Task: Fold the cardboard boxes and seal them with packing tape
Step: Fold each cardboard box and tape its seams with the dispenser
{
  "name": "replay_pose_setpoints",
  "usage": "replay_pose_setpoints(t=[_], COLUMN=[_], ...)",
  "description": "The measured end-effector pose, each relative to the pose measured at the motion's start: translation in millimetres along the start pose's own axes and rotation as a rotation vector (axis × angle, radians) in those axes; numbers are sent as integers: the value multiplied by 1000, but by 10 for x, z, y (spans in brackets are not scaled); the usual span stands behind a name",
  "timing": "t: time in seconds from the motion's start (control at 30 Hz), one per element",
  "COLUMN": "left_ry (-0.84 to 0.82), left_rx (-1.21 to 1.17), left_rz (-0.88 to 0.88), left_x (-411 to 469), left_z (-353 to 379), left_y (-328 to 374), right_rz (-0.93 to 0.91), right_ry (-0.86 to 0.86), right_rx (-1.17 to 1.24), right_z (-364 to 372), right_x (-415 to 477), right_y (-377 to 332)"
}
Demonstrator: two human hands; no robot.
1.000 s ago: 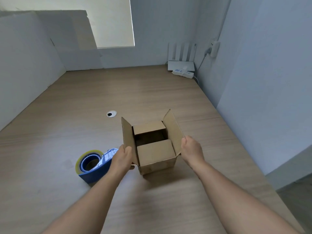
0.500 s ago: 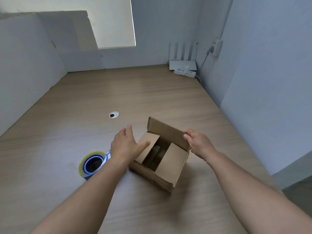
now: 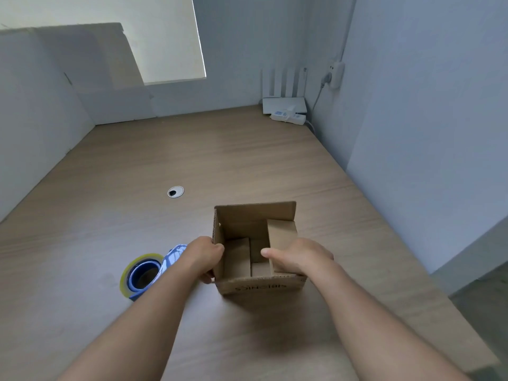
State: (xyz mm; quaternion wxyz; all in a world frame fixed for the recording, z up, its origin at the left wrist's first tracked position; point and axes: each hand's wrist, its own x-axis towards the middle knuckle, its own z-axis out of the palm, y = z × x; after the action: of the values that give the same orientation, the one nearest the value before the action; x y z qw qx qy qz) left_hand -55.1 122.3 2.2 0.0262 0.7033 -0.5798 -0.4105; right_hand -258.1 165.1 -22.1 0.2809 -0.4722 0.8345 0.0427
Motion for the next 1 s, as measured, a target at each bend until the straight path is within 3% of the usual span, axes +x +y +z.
replay_pose_setpoints(t=[0.1, 0.2, 0.37, 0.6, 0.83, 1.0], left_ry=[61, 91, 192, 268, 576, 736], left_rx=[-115, -294, -379, -435, -451, -513], left_rz=[41, 73, 153, 238, 187, 70], left_x=[-75, -115, -129, -375, -1043, -1550], left_z=[3, 5, 46, 108, 121, 444], left_y=[-89, -224, -395, -402, -377, -525], right_rz=[-6, -48, -62, -224, -573, -794], right_ry=[32, 52, 360, 561, 597, 511], right_rx=[-74, 31, 180, 209, 351, 394], right_z=[-92, -176, -344, -524, -737, -663], right_x=[-26, -18, -75, -212, -348, -456], right_y=[-94, -85, 90, 221, 134, 161])
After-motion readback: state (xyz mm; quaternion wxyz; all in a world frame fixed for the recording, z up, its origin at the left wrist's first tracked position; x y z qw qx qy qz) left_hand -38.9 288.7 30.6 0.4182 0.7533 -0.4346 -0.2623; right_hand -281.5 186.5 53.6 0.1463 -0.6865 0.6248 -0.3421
